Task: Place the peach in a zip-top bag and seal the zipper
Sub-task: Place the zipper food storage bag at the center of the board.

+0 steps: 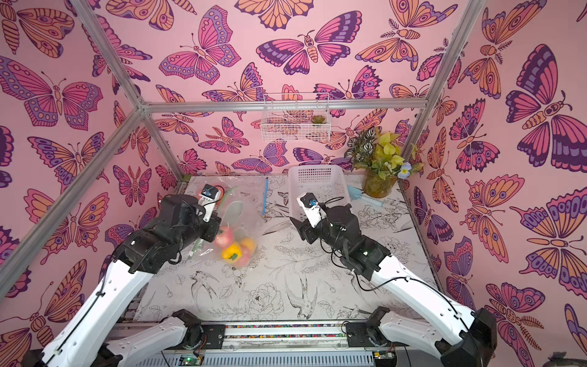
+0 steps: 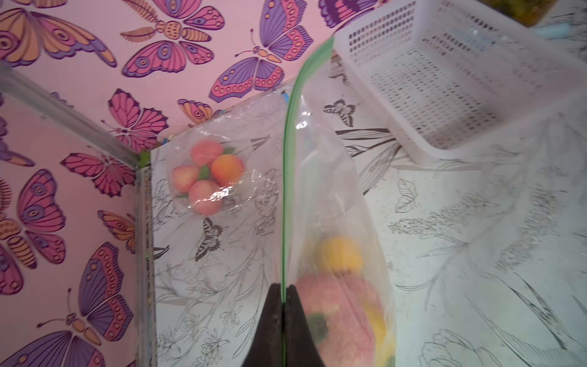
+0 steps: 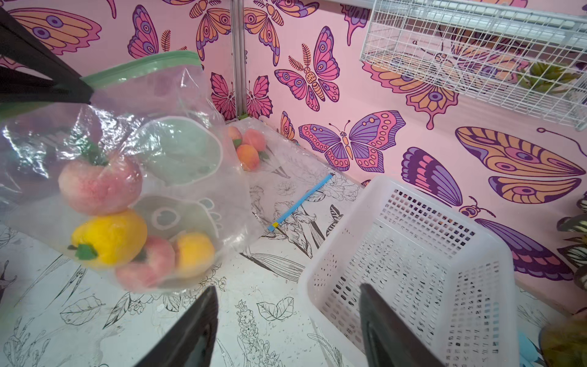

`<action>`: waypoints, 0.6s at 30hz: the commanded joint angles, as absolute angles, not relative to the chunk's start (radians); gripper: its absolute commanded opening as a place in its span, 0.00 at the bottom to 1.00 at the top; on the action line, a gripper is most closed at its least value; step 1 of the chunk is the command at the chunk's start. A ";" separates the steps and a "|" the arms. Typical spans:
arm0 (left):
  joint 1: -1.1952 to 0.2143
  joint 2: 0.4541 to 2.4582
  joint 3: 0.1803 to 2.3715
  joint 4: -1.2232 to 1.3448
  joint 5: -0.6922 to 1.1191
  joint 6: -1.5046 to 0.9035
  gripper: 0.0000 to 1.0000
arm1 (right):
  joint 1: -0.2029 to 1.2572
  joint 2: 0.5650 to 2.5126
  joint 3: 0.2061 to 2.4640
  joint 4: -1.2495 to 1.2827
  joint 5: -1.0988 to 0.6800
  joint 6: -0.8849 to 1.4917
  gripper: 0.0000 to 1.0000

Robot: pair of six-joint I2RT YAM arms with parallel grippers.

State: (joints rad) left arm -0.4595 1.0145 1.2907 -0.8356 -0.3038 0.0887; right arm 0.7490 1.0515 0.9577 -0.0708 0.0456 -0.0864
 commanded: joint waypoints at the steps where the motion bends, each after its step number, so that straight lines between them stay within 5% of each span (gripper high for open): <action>1: -0.414 0.997 1.269 -0.798 -0.451 0.099 0.00 | 0.746 1.032 0.951 -0.072 0.079 -0.101 0.71; 18: -0.080 1.020 1.171 -0.607 -0.558 0.276 0.00 | 0.746 1.031 0.939 -0.105 0.103 -0.109 0.71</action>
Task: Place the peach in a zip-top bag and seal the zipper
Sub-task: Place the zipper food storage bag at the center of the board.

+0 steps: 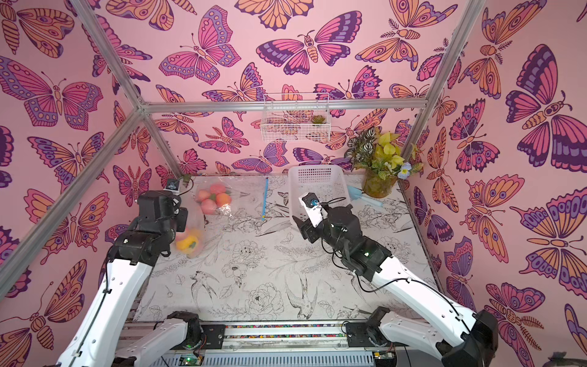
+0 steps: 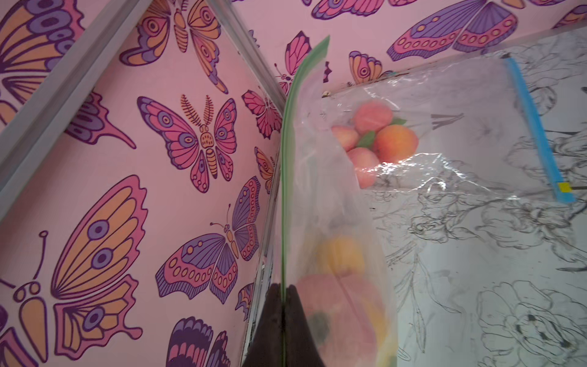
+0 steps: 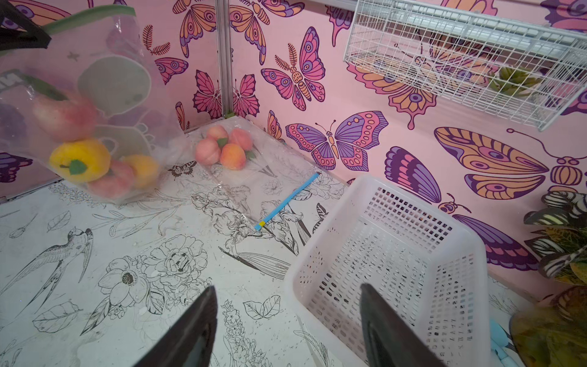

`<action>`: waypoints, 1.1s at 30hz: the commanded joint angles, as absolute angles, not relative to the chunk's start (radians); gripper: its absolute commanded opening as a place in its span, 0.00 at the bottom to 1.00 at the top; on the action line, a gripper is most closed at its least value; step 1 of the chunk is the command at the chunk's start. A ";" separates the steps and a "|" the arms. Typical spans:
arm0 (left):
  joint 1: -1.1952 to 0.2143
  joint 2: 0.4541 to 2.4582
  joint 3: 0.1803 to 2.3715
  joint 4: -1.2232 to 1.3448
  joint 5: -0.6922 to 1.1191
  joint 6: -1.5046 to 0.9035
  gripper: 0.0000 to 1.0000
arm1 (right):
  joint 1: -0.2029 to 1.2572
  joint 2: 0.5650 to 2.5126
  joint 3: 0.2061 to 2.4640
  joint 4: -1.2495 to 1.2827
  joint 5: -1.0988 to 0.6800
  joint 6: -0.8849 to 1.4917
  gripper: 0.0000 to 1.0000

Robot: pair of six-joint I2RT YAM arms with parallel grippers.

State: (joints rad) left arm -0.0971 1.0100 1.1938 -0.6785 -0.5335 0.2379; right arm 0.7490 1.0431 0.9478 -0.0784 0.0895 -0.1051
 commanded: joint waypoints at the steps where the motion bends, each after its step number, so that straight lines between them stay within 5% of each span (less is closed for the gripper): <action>1: -0.080 1.029 1.163 -0.606 -0.545 0.269 0.00 | 0.746 1.030 0.937 -0.104 0.105 -0.109 0.71; 18: -0.100 0.983 1.050 -0.609 0.144 -0.310 0.00 | 0.746 1.037 0.900 -0.064 0.112 -0.117 0.71; 33: -0.320 1.045 0.772 -0.296 0.094 -0.642 0.00 | 0.746 1.046 0.881 -0.052 0.116 -0.103 0.72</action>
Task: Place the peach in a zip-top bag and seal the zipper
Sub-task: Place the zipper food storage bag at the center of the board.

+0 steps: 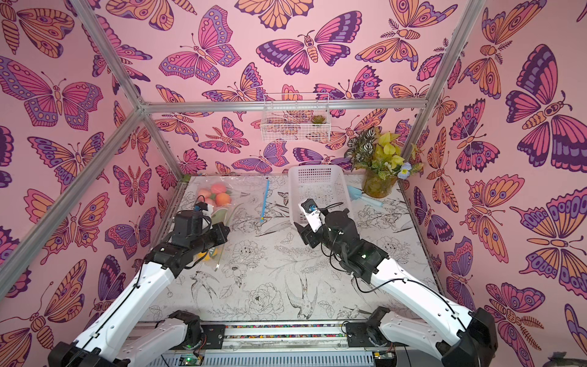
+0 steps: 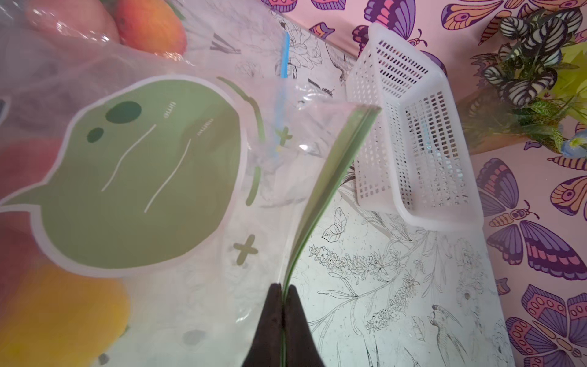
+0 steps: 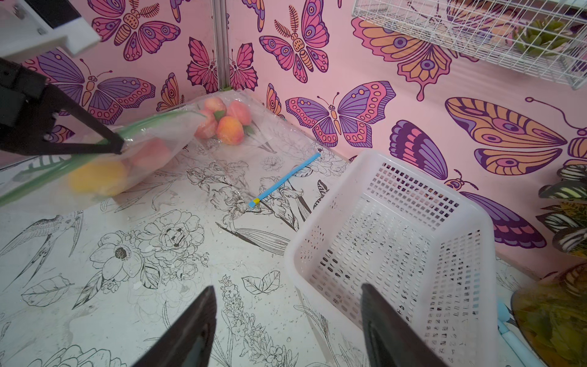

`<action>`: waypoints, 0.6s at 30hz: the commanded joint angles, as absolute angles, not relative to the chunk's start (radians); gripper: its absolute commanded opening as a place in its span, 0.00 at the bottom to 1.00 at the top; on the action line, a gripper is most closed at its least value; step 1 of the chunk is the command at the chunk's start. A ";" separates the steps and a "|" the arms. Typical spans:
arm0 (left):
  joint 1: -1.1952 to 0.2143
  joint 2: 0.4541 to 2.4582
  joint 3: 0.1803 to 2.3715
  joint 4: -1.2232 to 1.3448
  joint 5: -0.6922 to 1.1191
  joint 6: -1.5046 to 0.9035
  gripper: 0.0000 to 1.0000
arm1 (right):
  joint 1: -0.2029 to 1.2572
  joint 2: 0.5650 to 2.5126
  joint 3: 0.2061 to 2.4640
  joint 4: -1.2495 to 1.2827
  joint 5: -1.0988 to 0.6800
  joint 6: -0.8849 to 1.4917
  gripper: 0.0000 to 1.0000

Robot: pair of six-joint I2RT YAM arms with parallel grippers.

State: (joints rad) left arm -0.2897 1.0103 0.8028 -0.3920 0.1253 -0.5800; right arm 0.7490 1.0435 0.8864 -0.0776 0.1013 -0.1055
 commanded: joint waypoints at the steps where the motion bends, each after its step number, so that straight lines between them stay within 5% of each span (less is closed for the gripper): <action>1: -0.330 1.060 0.768 -0.288 0.084 -0.642 0.00 | 0.746 1.048 0.881 -0.053 0.116 -0.101 0.72; 18: -0.393 1.422 0.805 -0.185 -0.048 -0.589 0.00 | 0.746 1.058 0.875 -0.056 0.120 -0.096 0.72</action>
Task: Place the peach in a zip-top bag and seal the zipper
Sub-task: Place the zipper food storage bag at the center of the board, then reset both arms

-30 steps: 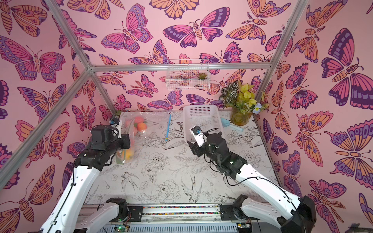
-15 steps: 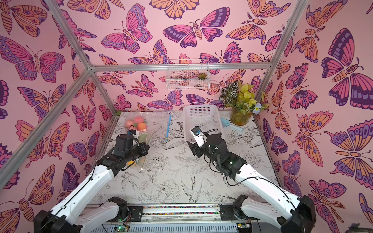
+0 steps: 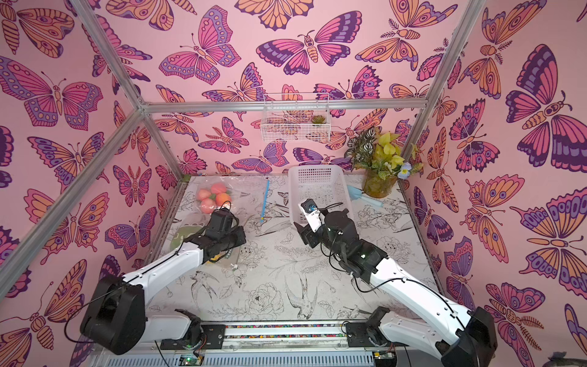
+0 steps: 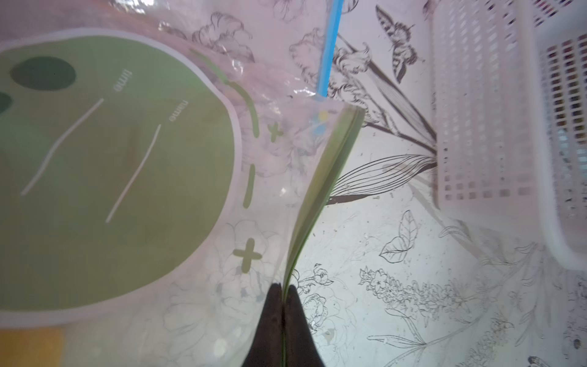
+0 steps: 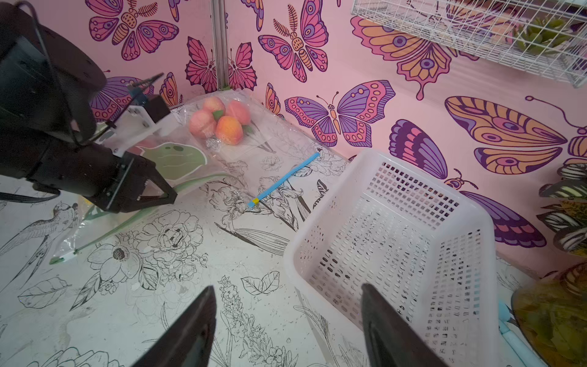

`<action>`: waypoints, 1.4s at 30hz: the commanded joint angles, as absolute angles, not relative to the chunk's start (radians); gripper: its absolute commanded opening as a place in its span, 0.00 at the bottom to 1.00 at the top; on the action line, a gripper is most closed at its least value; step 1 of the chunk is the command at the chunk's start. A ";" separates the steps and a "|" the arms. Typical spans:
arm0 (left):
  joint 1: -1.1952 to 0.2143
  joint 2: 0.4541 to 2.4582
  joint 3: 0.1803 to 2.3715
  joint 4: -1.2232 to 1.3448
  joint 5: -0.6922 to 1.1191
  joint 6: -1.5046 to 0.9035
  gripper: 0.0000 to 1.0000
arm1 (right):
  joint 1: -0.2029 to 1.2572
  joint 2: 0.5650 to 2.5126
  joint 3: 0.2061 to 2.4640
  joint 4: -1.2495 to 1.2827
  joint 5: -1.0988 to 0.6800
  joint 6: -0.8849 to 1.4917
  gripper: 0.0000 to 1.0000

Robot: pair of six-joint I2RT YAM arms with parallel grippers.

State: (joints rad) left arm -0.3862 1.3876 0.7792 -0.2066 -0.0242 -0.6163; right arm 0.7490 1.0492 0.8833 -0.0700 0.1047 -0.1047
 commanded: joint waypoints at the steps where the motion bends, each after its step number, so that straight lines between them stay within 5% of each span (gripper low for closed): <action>1: -0.395 1.436 0.810 -0.184 -0.046 -0.588 0.00 | 0.746 1.060 0.874 -0.056 0.121 -0.095 0.72; 12: -0.416 1.523 0.835 -0.175 -0.032 -0.599 0.01 | 0.746 1.064 0.867 -0.057 0.130 -0.101 0.72; 18: -0.416 1.510 0.845 -0.175 -0.010 -0.589 0.34 | 0.746 1.063 0.856 -0.058 0.135 -0.100 0.73; 28: -0.415 1.350 0.817 -0.181 0.029 -0.550 0.59 | 0.746 1.068 0.844 -0.052 0.151 -0.092 0.73; 42: -0.412 1.051 0.773 -0.347 -0.298 -0.385 0.64 | 0.728 1.006 0.758 0.004 0.512 -0.086 0.73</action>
